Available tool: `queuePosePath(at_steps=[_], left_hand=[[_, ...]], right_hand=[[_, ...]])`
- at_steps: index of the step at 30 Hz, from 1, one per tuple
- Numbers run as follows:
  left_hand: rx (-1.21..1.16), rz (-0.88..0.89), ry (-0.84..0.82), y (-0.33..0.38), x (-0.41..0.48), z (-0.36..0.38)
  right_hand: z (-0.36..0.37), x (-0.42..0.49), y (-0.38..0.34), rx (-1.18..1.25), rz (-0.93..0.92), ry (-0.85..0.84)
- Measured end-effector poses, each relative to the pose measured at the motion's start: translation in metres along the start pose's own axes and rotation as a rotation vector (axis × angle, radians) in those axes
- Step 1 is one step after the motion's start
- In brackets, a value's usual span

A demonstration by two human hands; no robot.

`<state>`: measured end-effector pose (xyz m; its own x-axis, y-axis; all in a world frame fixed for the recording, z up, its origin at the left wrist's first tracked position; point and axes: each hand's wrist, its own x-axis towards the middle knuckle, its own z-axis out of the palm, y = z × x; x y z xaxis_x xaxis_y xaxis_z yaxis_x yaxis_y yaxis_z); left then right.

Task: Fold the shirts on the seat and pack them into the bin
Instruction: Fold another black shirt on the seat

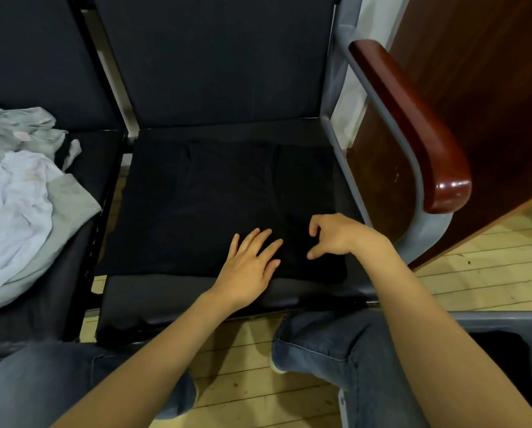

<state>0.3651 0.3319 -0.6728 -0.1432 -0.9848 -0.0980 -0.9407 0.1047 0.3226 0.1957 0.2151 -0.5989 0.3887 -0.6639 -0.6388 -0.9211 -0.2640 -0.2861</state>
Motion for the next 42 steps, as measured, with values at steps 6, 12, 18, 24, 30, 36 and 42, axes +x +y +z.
queuePosePath(at_steps=[6,12,18,24,30,36,42], left_hand=[[-0.015,-0.030,-0.045,0.007,-0.001,-0.006],[-0.066,-0.042,-0.064,0.009,0.001,-0.010],[-0.207,-0.021,0.058,-0.008,-0.004,-0.029],[-0.015,-0.347,0.136,-0.072,-0.022,-0.051],[-0.044,-0.370,-0.209,-0.108,-0.044,-0.053],[-0.163,-0.481,0.253,-0.142,-0.060,-0.063],[-0.283,-0.805,0.153,-0.153,-0.067,-0.073]], right_hand=[[0.002,-0.005,-0.002,-0.017,-0.001,-0.015],[-0.005,-0.008,0.007,0.168,0.042,0.067],[-0.008,-0.010,0.010,-0.052,0.264,0.076],[0.019,0.004,-0.032,-0.049,-0.157,0.528],[0.057,0.046,-0.082,-0.166,-0.304,0.275],[0.078,0.067,-0.092,-0.315,-0.254,0.363],[0.067,0.060,-0.081,-0.318,-0.274,0.316]])
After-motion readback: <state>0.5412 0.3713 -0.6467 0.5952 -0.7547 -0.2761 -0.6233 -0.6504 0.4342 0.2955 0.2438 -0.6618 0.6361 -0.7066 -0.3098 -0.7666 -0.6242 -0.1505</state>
